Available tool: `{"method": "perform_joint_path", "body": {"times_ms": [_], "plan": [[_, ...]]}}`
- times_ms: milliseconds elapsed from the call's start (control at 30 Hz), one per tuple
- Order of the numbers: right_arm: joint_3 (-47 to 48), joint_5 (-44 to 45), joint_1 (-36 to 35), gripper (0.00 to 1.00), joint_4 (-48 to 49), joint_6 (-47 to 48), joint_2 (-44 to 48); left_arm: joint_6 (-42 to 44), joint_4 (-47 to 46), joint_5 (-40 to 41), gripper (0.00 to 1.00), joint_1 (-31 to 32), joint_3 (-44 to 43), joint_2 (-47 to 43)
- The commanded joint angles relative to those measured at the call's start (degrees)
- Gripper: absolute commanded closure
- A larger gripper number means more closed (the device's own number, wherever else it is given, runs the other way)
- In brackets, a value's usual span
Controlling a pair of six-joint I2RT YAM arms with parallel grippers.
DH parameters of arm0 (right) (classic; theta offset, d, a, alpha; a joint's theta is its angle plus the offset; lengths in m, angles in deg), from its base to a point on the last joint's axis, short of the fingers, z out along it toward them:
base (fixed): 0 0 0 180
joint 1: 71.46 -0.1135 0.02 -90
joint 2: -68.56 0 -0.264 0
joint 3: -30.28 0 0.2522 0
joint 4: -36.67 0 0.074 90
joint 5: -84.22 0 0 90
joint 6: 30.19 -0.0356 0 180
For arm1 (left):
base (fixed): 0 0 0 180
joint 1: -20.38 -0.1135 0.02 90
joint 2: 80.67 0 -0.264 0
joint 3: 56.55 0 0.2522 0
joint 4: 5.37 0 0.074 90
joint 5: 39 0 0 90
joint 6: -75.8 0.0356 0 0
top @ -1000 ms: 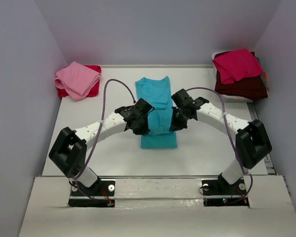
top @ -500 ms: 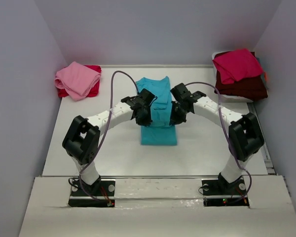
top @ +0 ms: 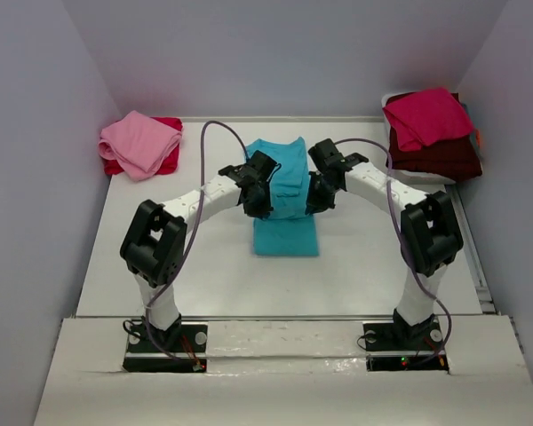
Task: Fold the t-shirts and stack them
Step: Fold the folded rectangular tshirt in 1/3 of the way
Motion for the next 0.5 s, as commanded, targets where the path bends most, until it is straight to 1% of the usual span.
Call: {"method": "perform_joint_path", "body": {"times_ms": [0,167,467], "plan": [[4.73,0.77,0.76,0.93,-1.36,2.22,-2.15,1.75,0.48,0.74,0.89,-0.92,-2.8,0.6],[6.75,0.68,1.29,0.93,-1.98,2.75,-3.91,1.93,0.12,0.56,0.9,-1.44,-3.23,1.92],[9.3,0.24,2.43,0.93,-2.42,3.81,-6.81,2.45,0.82,0.47,0.9,-1.97,-6.92,5.35]]}}
